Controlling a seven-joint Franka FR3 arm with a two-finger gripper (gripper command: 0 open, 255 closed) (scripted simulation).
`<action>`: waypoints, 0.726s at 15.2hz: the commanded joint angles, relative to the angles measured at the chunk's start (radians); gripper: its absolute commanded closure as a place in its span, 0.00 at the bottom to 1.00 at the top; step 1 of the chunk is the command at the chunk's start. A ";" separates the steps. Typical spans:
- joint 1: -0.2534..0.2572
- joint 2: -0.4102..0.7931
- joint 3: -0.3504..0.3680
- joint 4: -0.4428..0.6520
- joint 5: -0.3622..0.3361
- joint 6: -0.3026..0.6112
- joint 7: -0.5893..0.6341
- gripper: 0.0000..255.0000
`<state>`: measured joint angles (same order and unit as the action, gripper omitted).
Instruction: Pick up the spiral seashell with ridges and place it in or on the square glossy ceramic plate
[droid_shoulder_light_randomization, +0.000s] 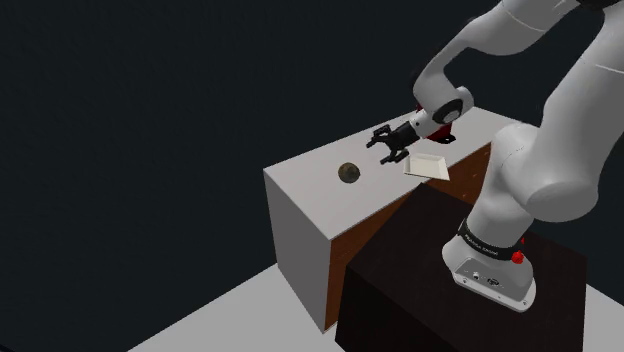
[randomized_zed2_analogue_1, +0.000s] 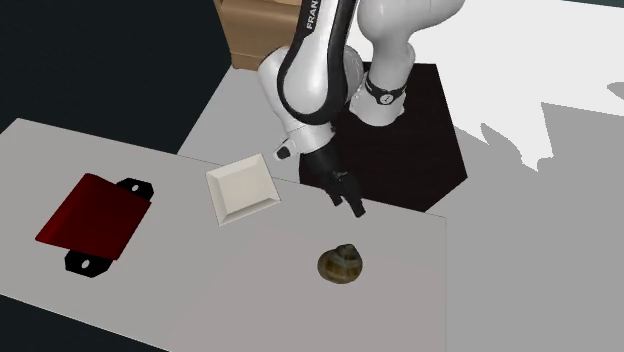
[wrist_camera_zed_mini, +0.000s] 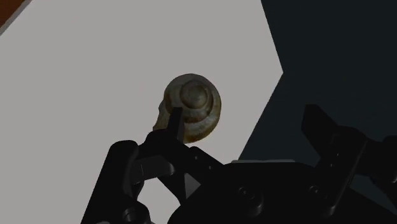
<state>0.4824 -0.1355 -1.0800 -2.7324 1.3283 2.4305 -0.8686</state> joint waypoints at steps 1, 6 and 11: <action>0.071 0.253 -0.089 0.037 0.280 -0.238 -0.132 0.00; -0.184 0.668 0.184 0.094 0.663 -0.640 -0.178 0.00; -0.221 0.753 0.284 0.141 0.776 -0.677 -0.166 0.00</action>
<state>0.2634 0.6045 -0.8111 -2.6029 2.0858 1.7555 -1.0383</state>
